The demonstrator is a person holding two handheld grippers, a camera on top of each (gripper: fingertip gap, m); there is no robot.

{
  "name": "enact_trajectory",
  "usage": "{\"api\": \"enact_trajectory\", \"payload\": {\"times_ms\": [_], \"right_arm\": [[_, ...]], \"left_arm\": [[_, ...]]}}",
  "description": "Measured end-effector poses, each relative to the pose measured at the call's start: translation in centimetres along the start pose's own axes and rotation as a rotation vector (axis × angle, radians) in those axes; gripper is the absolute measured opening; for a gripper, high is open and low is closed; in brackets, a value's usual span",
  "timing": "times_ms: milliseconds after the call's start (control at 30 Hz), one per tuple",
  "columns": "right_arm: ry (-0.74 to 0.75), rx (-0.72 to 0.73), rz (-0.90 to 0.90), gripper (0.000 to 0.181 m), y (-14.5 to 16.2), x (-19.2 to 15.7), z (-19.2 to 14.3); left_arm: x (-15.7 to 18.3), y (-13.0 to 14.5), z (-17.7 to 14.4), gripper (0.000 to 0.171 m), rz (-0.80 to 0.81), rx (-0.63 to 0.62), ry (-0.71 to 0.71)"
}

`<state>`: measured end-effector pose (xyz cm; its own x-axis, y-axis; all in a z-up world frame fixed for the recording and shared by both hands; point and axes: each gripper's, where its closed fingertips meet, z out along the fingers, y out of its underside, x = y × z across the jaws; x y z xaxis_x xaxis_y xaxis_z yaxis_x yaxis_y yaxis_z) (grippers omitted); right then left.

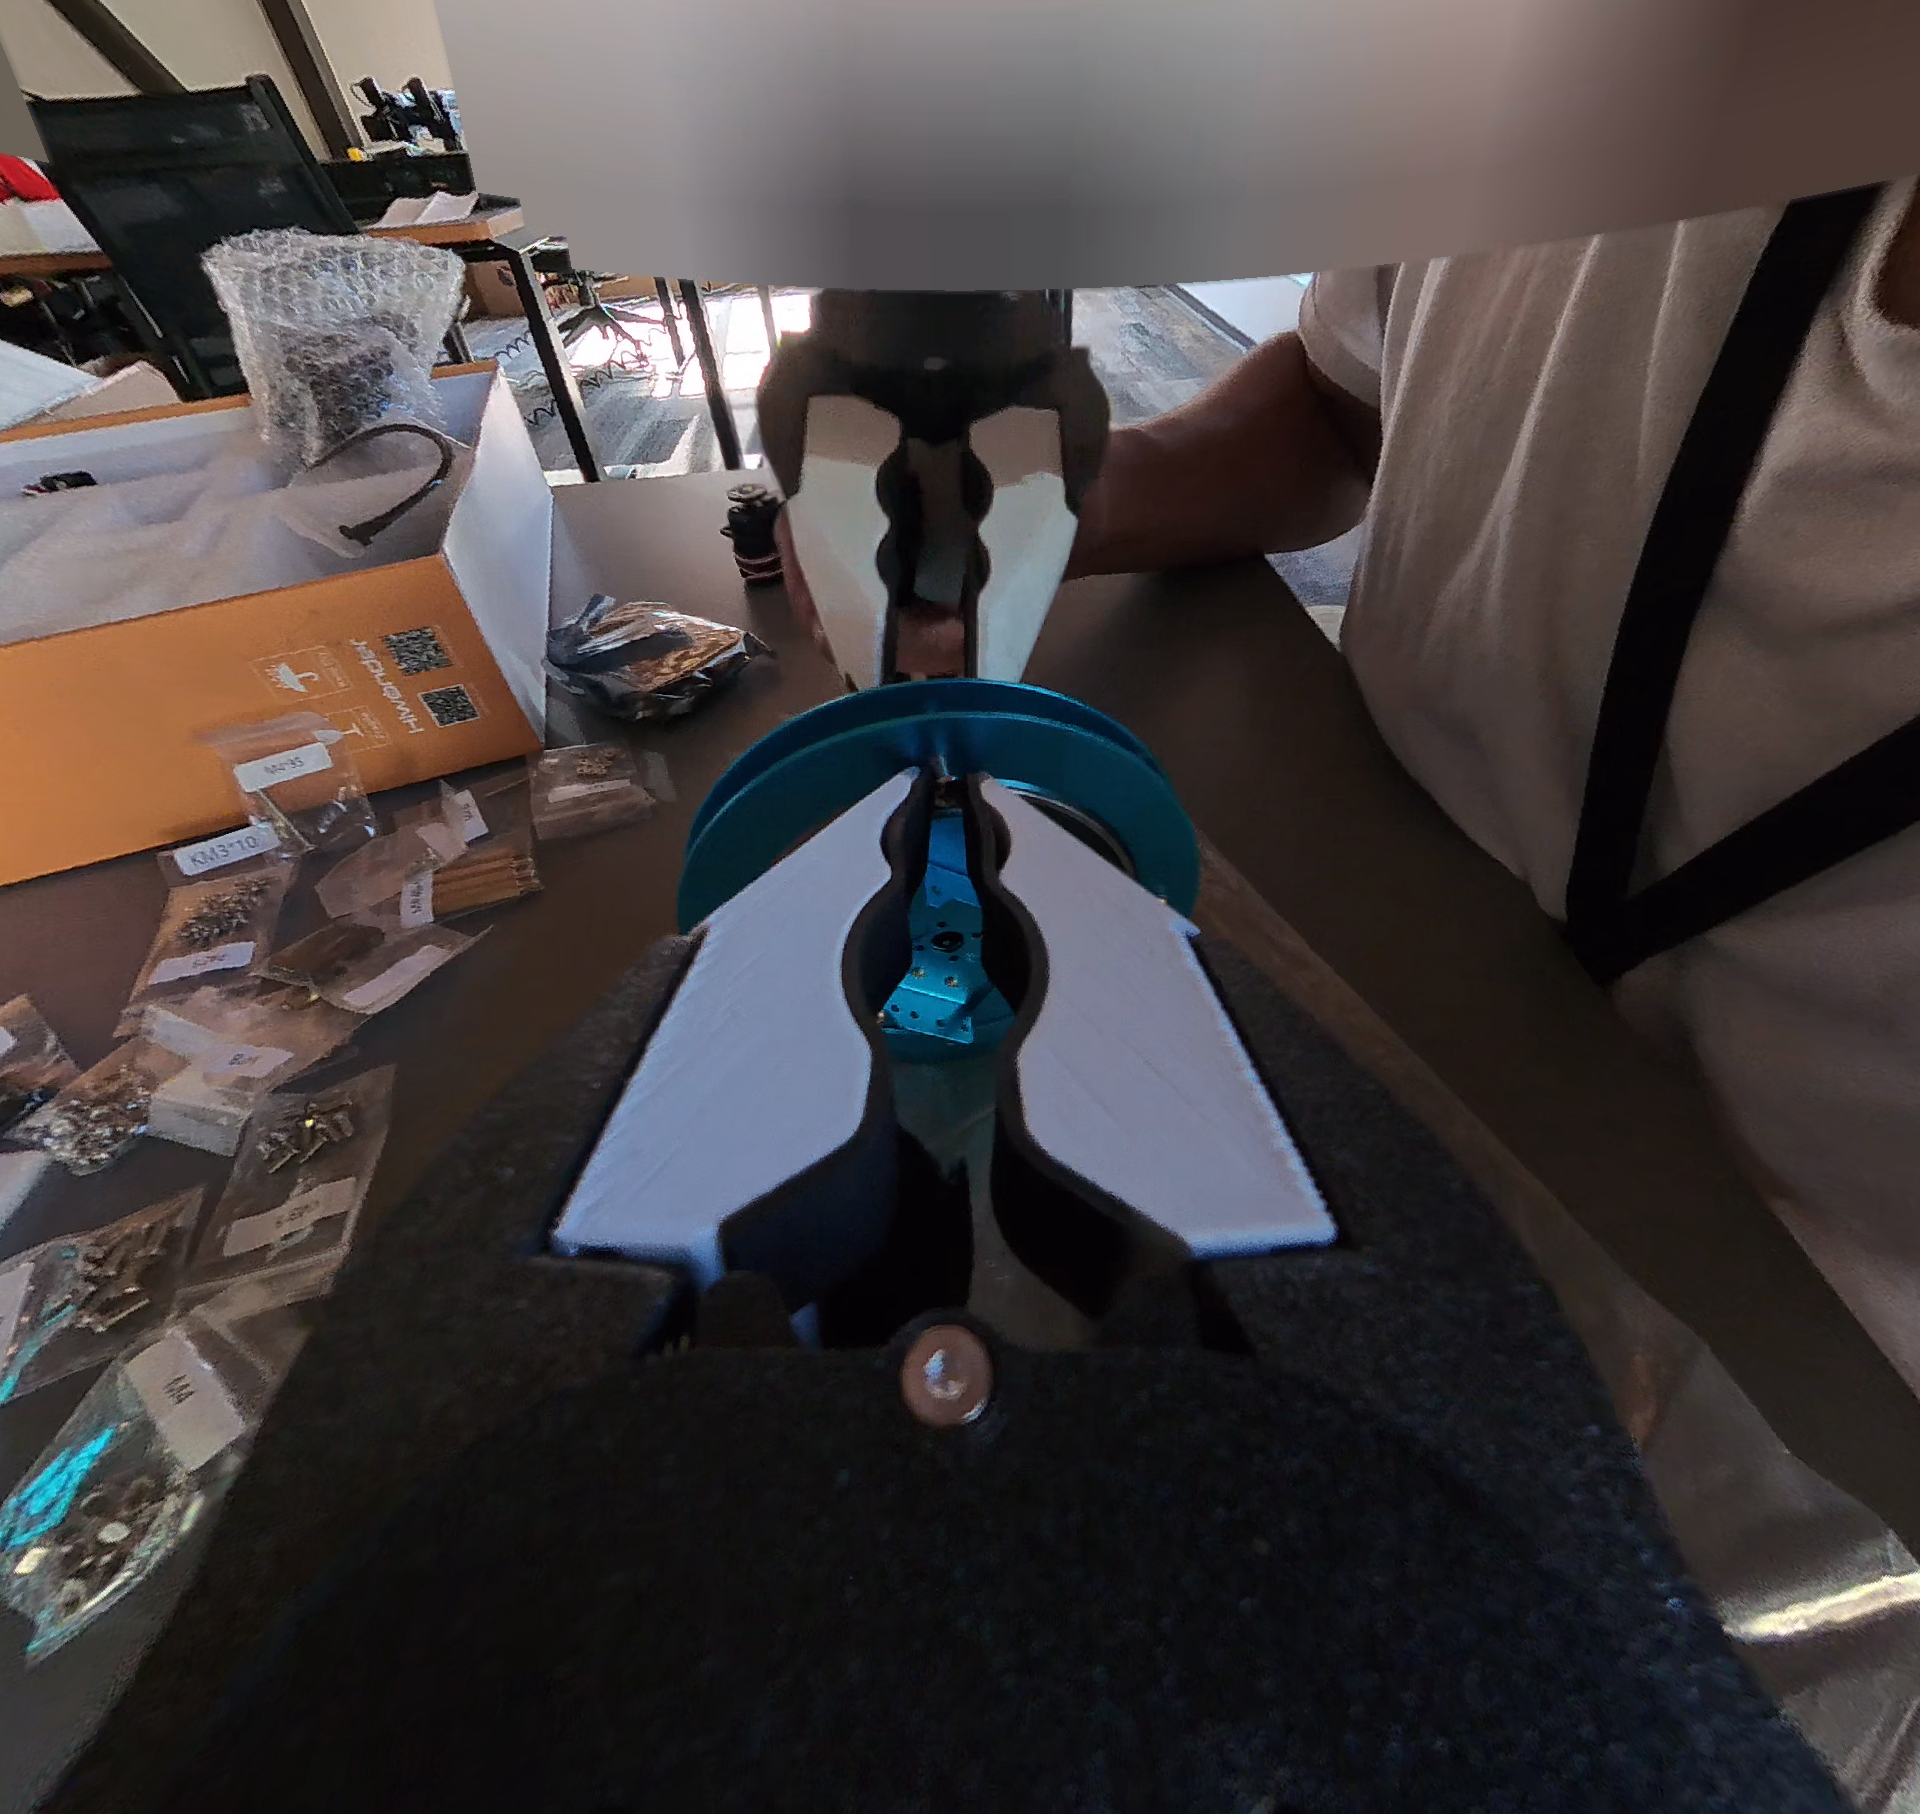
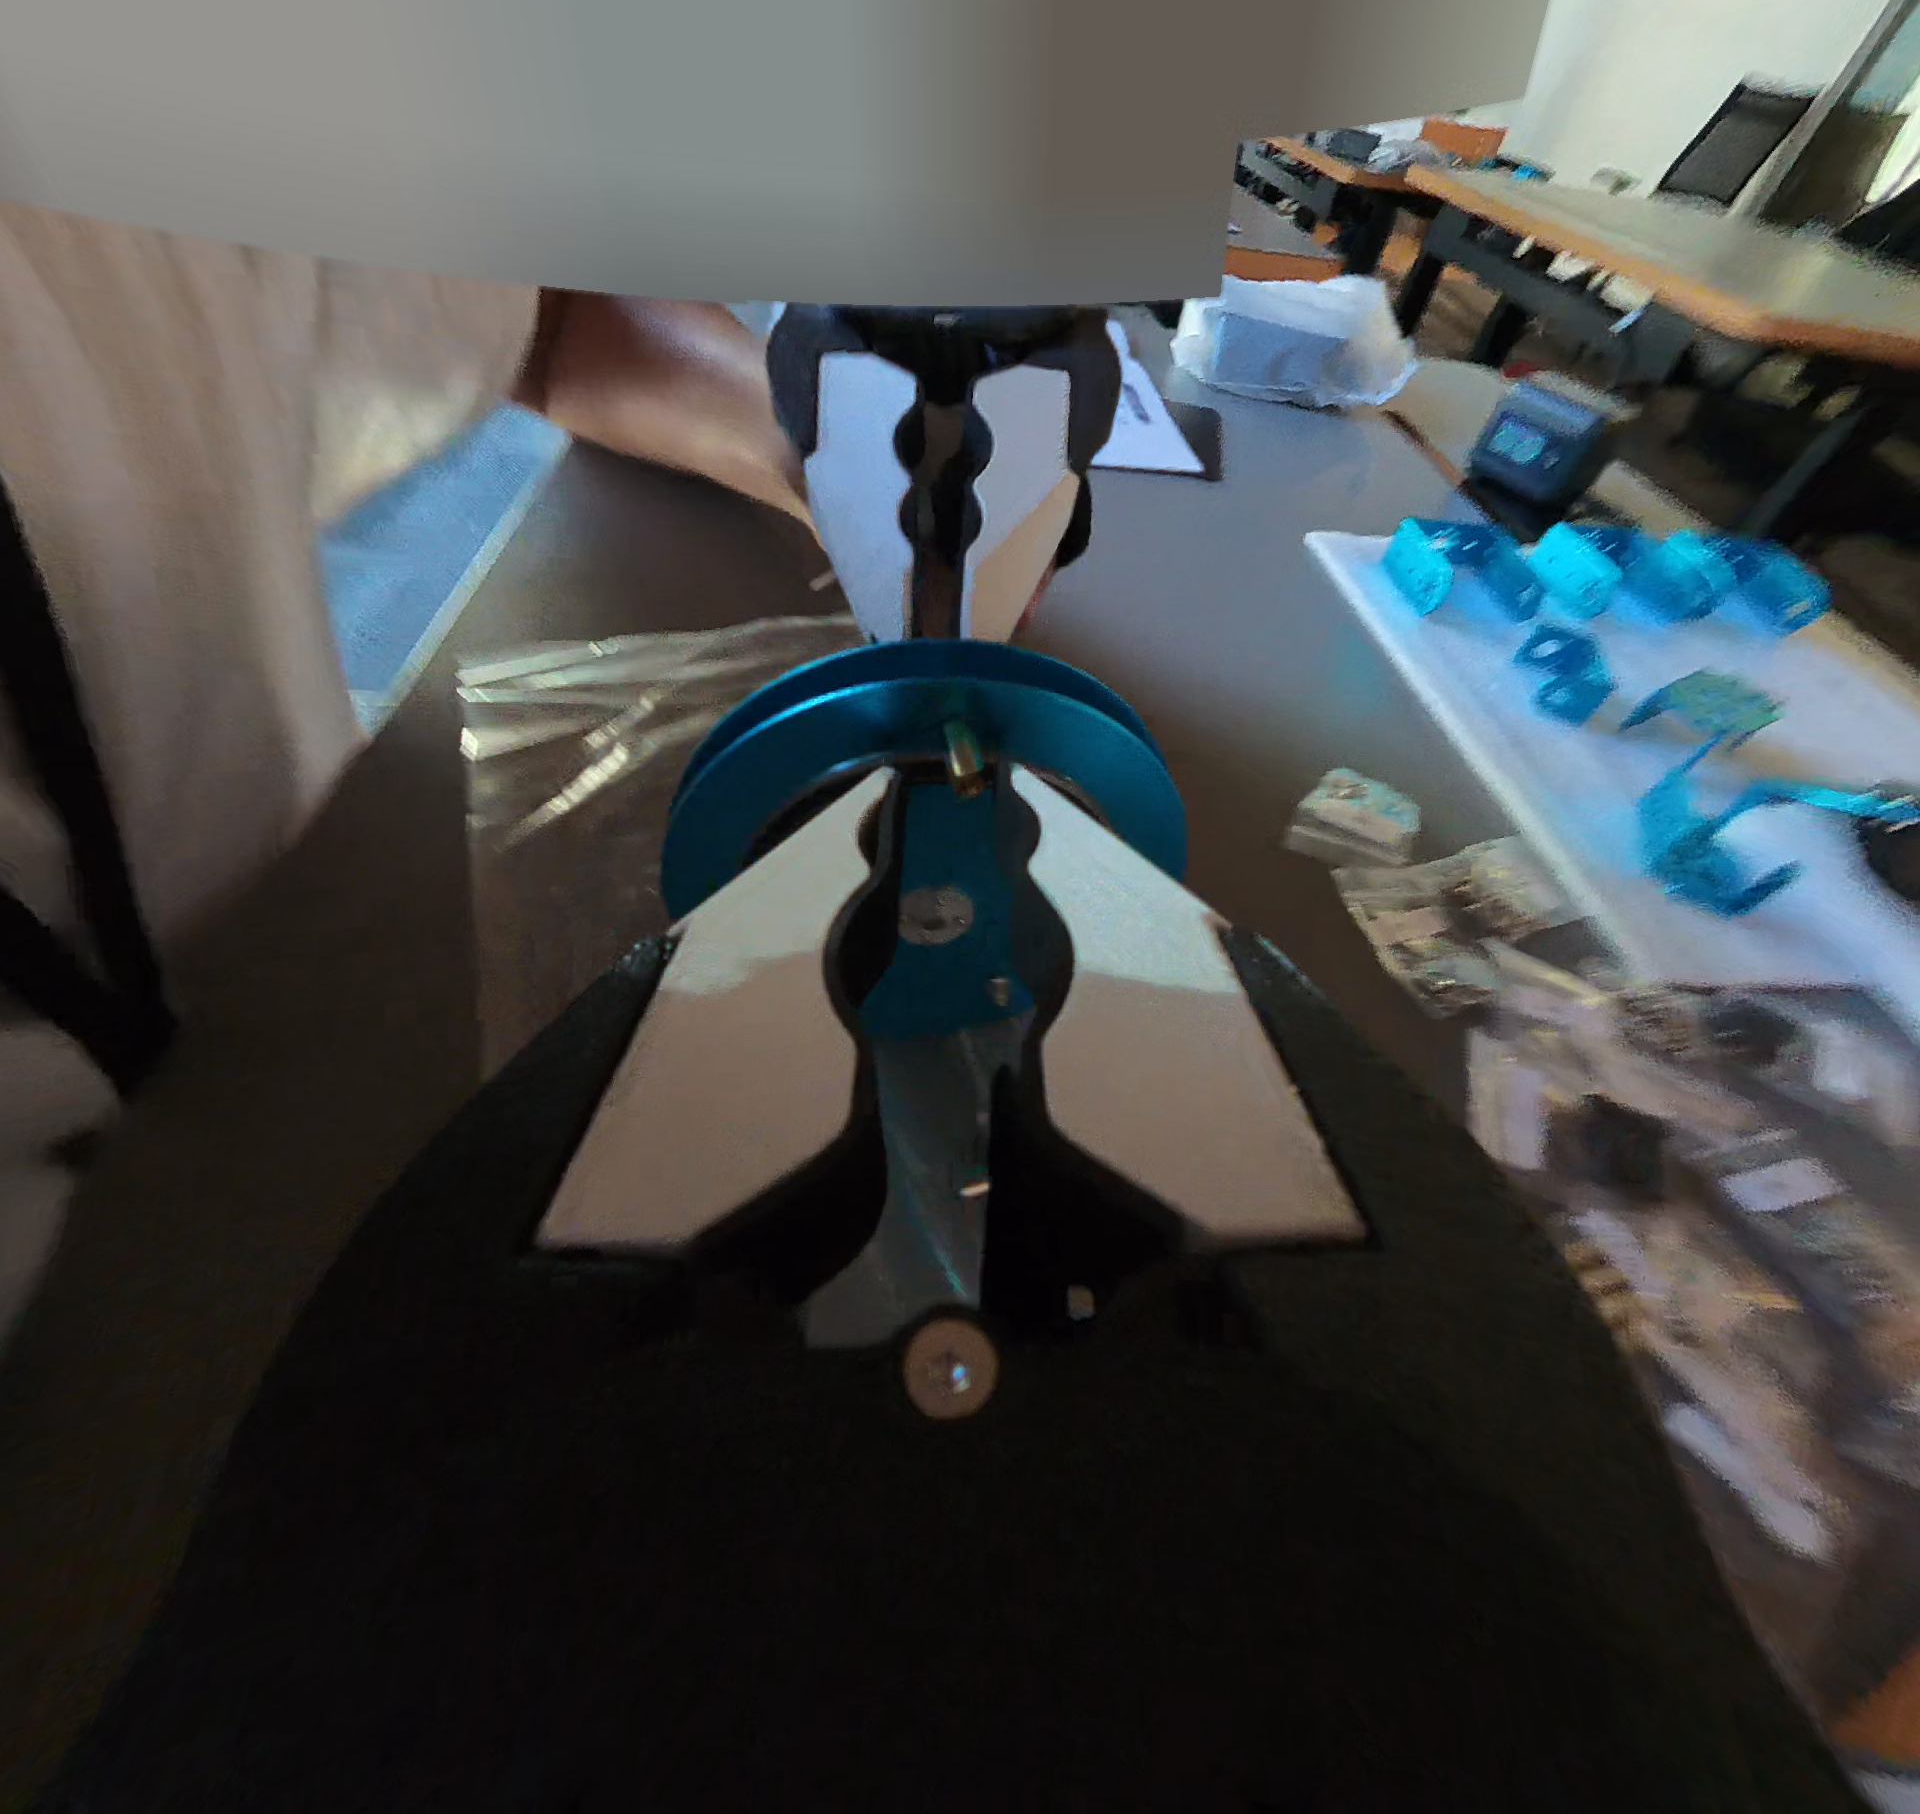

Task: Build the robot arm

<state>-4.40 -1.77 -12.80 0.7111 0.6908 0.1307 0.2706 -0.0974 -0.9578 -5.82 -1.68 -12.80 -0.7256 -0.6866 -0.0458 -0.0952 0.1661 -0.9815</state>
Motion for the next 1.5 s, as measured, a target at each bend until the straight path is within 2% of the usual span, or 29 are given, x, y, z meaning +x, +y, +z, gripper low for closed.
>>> {"api": "enact_trajectory", "payload": {"times_ms": [167, 267, 533, 667, 800, 900, 1167, 1367, 1500], "right_arm": [[0.244, -0.138, -0.489, 0.012, 0.6, 0.8, 0.0], [0.385, -0.122, -0.715, 0.005, -0.3, 1.0, -0.2], [0.559, -0.181, -1.048, 0.005, -0.8, 0.9, -0.1], [0.608, -0.259, -1.136, 0.004, -0.8, 1.0, 0.0], [0.496, -0.355, -0.896, 0.004, -0.6, 0.7, 0.1], [0.419, -0.361, -0.738, 0.004, -0.4, 0.5, 0.2], [0.055, -0.413, -0.107, 0.004, 0.0, -0.8, 0.0], [-0.267, -0.445, 0.491, 0.004, 0.1, -1.8, 0.0], [-0.544, -0.465, 0.962, 0.005, -0.2, -2.6, -0.3]], "left_arm": [[-0.1, -0.1, 0.1, 0.004, -0.168, 0.026, 0.05], [0.0, -0.2, 0.2, 0.005, -0.297, 0.032, 0.093], [-0.3, -0.4, 0.2, 0.004, -0.568, 0.069, 0.157], [-0.6, -0.3, 0.0, 0.004, -0.583, 0.071, 0.147], [-0.5, -0.1, 0.0, 0.004, -0.377, -0.007, 0.067], [-0.3, 0.1, 0.0, 0.004, -0.193, -0.062, 0.0], [0.0, 0.4, 0.2, 0.003, 0.291, -0.218, -0.178], [0.1, 0.6, 0.2, 0.003, 0.513, -0.286, -0.252], [0.4, 0.6, 0.3, 0.002, 0.57, -0.293, -0.26]]}}
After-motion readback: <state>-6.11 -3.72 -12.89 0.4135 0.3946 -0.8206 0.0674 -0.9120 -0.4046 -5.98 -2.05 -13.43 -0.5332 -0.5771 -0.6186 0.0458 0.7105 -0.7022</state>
